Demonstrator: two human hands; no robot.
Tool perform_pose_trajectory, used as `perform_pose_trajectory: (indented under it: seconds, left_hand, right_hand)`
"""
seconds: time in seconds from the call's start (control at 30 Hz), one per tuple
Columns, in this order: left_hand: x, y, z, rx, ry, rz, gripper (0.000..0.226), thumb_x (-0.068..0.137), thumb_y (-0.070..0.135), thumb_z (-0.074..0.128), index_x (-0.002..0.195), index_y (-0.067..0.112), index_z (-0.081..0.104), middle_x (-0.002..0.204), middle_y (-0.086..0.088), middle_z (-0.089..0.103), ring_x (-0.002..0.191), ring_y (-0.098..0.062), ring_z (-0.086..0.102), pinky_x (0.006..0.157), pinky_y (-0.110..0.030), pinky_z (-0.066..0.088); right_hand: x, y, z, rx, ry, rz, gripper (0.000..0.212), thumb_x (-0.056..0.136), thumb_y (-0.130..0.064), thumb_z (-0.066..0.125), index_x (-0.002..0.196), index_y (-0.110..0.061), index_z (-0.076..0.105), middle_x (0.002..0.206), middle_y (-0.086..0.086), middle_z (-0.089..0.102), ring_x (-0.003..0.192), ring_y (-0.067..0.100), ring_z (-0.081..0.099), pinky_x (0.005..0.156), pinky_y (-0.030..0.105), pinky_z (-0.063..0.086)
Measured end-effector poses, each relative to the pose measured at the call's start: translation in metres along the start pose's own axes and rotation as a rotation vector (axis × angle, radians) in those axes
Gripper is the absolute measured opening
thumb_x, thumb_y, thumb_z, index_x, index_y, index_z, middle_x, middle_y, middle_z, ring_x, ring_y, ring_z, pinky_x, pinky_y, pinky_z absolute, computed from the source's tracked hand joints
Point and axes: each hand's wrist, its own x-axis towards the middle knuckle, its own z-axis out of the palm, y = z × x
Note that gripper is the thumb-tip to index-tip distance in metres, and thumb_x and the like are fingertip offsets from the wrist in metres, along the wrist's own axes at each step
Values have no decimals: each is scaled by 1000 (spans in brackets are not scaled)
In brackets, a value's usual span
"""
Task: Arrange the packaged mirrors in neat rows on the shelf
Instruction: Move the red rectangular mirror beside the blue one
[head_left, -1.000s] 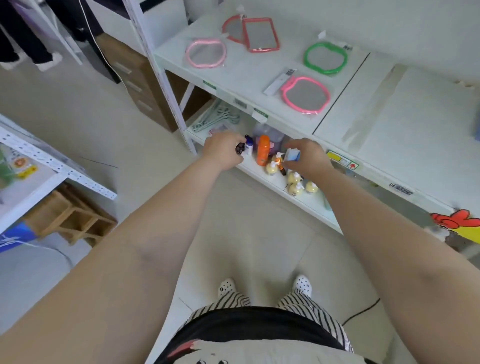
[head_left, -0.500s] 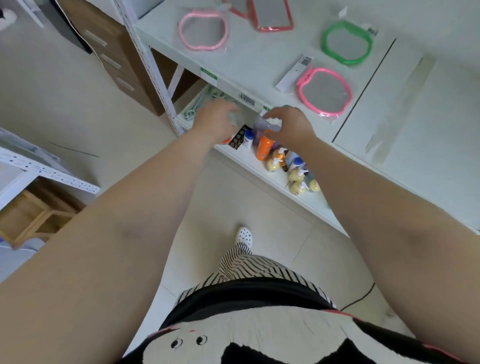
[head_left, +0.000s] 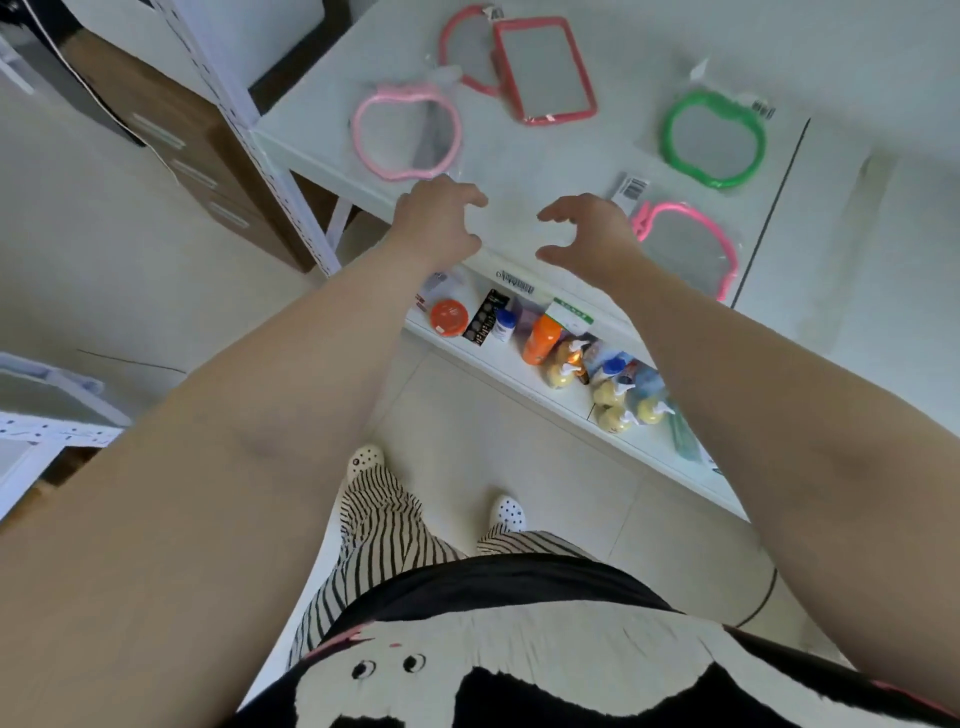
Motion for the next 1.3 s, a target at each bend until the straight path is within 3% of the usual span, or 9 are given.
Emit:
perform_pose_trajectory:
  seconds: [0.07, 0.3, 0.53, 0.77, 0.97, 1.1, 1.17, 1.3]
  left_hand:
    - [20, -10, -9, 18, -13, 47, 51, 82, 22, 63, 131, 25, 54, 136, -9, 53, 125, -28, 49, 102, -38, 40]
    - [89, -55, -45, 92, -86, 215, 51, 82, 22, 64, 132, 26, 53, 133, -3, 57, 126, -27, 49, 97, -35, 40]
    - [135, -65, -54, 92, -143, 311, 52, 80, 24, 66, 131, 26, 54, 136, -5, 52, 126, -26, 48, 101, -35, 38]
    - [182, -48, -48, 43, -147, 323, 53, 82, 22, 63, 134, 19, 51, 144, -5, 49, 133, -26, 45, 109, -35, 35]
    - [214, -41, -46, -24, -145, 269, 50, 86, 25, 59, 134, 13, 50, 138, -8, 54, 128, -27, 50, 108, -37, 39]
    - [232, -38, -31, -65, -168, 200, 47, 89, 27, 57, 130, 5, 49, 133, -13, 56, 126, -29, 50, 105, -36, 39]
    - [239, -34, -26, -84, -184, 171, 44, 90, 28, 56, 125, 2, 51, 129, -15, 57, 122, -31, 52, 99, -34, 40]
    - [253, -24, -17, -200, -242, 88, 24, 92, 27, 55, 105, 7, 60, 101, -14, 62, 96, -29, 59, 66, -28, 37]
  right_hand:
    - [18, -6, 0, 0, 23, 34, 45, 79, -29, 72, 123, -27, 61, 123, 0, 61, 118, 20, 53, 98, 38, 44]
    - [62, -34, 3, 73, 164, 184, 44, 80, -27, 72, 123, -25, 62, 124, 2, 61, 118, 20, 54, 96, 38, 46]
    - [90, -38, -6, 53, 199, 291, 45, 79, -28, 73, 122, -25, 62, 122, 2, 61, 118, 23, 52, 93, 34, 43]
    - [139, -19, -20, 98, 234, 321, 44, 77, -28, 74, 120, -26, 63, 122, 1, 61, 117, 19, 53, 95, 31, 43]
    - [182, -2, -31, 92, 233, 320, 46, 78, -28, 75, 122, -23, 61, 124, 2, 62, 121, 22, 52, 101, 34, 43]
    - [204, 11, -33, 101, 217, 329, 46, 78, -28, 76, 121, -20, 61, 124, 4, 61, 119, 23, 54, 95, 31, 46]
    - [215, 19, -33, 118, 229, 350, 47, 78, -28, 76, 123, -21, 60, 125, 6, 59, 117, 24, 55, 88, 29, 47]
    - [234, 35, -28, 152, 246, 408, 55, 82, -29, 73, 133, -20, 52, 132, 6, 54, 114, 25, 57, 78, 27, 46]
